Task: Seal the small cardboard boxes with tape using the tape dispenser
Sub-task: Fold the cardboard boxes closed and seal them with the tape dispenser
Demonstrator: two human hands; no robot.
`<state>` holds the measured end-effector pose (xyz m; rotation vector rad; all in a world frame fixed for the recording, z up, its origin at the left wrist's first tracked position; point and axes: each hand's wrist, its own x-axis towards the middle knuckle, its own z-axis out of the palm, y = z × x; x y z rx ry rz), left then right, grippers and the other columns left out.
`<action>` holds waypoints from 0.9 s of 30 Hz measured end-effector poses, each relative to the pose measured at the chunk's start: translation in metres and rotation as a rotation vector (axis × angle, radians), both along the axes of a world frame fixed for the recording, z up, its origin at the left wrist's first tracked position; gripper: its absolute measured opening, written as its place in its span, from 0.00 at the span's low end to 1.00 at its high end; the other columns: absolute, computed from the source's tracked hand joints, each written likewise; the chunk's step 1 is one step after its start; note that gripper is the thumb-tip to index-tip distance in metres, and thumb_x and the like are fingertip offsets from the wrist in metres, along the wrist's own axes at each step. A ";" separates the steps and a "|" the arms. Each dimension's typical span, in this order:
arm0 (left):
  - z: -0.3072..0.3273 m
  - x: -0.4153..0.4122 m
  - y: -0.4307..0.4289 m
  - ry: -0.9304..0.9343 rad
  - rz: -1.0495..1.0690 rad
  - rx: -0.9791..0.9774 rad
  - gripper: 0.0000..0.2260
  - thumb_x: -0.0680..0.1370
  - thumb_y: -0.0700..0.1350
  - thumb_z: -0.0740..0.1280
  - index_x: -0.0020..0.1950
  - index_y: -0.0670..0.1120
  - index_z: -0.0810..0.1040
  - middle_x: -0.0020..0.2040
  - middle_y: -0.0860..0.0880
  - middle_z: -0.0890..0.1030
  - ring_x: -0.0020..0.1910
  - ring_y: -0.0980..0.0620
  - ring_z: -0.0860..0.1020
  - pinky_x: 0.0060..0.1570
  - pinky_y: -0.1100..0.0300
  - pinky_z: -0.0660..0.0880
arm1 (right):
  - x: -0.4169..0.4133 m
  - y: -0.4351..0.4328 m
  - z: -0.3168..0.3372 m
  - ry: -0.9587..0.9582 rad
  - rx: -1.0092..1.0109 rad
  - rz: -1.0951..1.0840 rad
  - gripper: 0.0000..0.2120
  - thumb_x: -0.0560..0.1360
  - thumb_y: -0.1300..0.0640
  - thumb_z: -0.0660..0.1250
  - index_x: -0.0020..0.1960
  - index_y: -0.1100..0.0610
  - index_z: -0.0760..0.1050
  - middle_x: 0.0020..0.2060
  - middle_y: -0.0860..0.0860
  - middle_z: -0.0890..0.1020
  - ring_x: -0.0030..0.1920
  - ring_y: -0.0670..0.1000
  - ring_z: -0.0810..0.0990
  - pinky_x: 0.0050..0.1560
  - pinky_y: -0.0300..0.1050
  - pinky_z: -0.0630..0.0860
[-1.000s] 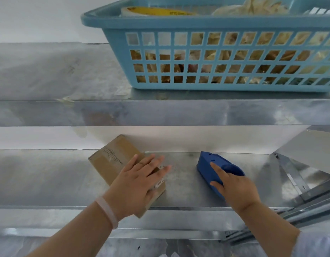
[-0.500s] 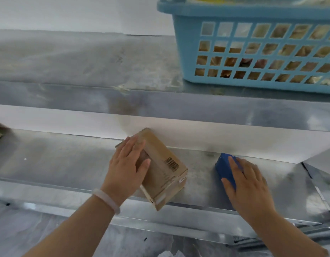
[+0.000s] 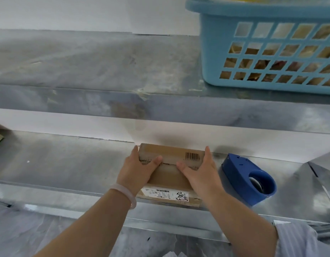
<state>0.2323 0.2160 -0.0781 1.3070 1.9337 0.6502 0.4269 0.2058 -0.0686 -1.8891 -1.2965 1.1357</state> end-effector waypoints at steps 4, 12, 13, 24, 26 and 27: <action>-0.002 0.000 0.000 -0.045 -0.033 0.043 0.19 0.77 0.60 0.64 0.63 0.51 0.71 0.46 0.60 0.77 0.44 0.60 0.76 0.41 0.63 0.72 | 0.003 0.005 -0.008 0.031 -0.009 -0.003 0.42 0.74 0.40 0.68 0.78 0.43 0.45 0.74 0.48 0.63 0.71 0.52 0.66 0.70 0.54 0.66; -0.014 -0.015 0.003 -0.431 0.088 -0.060 0.18 0.82 0.54 0.58 0.70 0.51 0.72 0.60 0.49 0.78 0.59 0.48 0.75 0.62 0.53 0.71 | 0.015 0.005 -0.008 0.253 -0.114 0.005 0.30 0.83 0.48 0.54 0.78 0.39 0.40 0.70 0.44 0.66 0.56 0.45 0.72 0.54 0.41 0.70; -0.016 -0.019 0.004 -0.504 0.113 -0.100 0.17 0.82 0.55 0.59 0.67 0.51 0.75 0.59 0.47 0.80 0.58 0.47 0.77 0.64 0.49 0.71 | 0.017 0.005 -0.010 0.289 -0.136 -0.009 0.30 0.83 0.47 0.55 0.77 0.39 0.41 0.69 0.43 0.68 0.55 0.45 0.74 0.55 0.42 0.73; -0.012 -0.015 0.002 -0.507 0.057 -0.100 0.15 0.82 0.56 0.59 0.56 0.51 0.81 0.52 0.45 0.83 0.54 0.43 0.80 0.62 0.44 0.73 | 0.023 -0.003 -0.007 0.236 -0.133 -0.026 0.28 0.81 0.45 0.56 0.78 0.41 0.49 0.72 0.47 0.67 0.65 0.52 0.74 0.64 0.48 0.73; -0.005 -0.013 0.006 -0.495 -0.021 -0.128 0.15 0.81 0.57 0.59 0.55 0.52 0.82 0.51 0.47 0.84 0.53 0.45 0.81 0.62 0.45 0.73 | 0.036 -0.006 -0.001 0.286 -0.097 -0.010 0.27 0.81 0.49 0.61 0.76 0.42 0.55 0.66 0.44 0.71 0.55 0.45 0.77 0.47 0.36 0.76; -0.003 -0.013 0.009 -0.471 -0.042 -0.127 0.14 0.80 0.57 0.61 0.54 0.52 0.82 0.51 0.48 0.84 0.54 0.46 0.80 0.62 0.46 0.73 | 0.042 -0.009 0.001 0.277 -0.079 0.021 0.25 0.80 0.50 0.63 0.74 0.43 0.59 0.64 0.44 0.74 0.52 0.42 0.77 0.42 0.33 0.74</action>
